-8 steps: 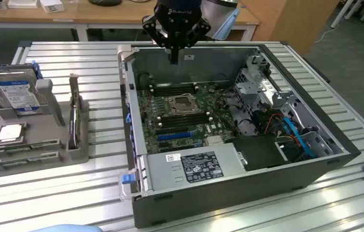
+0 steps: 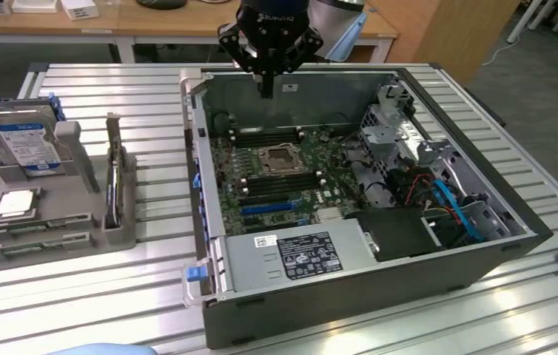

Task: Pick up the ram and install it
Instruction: 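Reach for the ram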

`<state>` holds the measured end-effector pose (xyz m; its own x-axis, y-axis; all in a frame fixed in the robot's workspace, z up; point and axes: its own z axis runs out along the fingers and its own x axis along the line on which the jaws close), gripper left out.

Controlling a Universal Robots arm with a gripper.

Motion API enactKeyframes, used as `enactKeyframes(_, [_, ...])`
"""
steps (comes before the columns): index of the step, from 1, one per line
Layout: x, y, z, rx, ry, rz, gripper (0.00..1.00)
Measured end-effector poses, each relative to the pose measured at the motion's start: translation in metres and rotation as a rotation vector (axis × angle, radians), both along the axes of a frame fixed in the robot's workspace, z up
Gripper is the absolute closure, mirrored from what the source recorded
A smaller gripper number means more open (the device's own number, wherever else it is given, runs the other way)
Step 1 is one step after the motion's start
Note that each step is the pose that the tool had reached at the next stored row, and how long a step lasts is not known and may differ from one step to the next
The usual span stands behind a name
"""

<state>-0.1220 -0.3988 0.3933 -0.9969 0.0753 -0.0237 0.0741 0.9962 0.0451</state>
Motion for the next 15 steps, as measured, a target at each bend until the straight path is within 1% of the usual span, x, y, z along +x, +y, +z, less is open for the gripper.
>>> enactKeyframes(5, [0.000, 0.0000, 0.0000, -0.0003, 0.0000, 0.000, 0.90])
enactKeyframes(8, [-0.003, 0.0000, -0.0003, -0.0005, 0.0000, 0.000, 0.90])
enactKeyframes(12, [-0.014, 0.0000, -0.0006, -0.0006, 0.0000, 0.000, 0.90])
enactKeyframes(15, [-0.025, 0.0000, -0.0008, -0.0011, 0.0000, 0.000, 0.90])
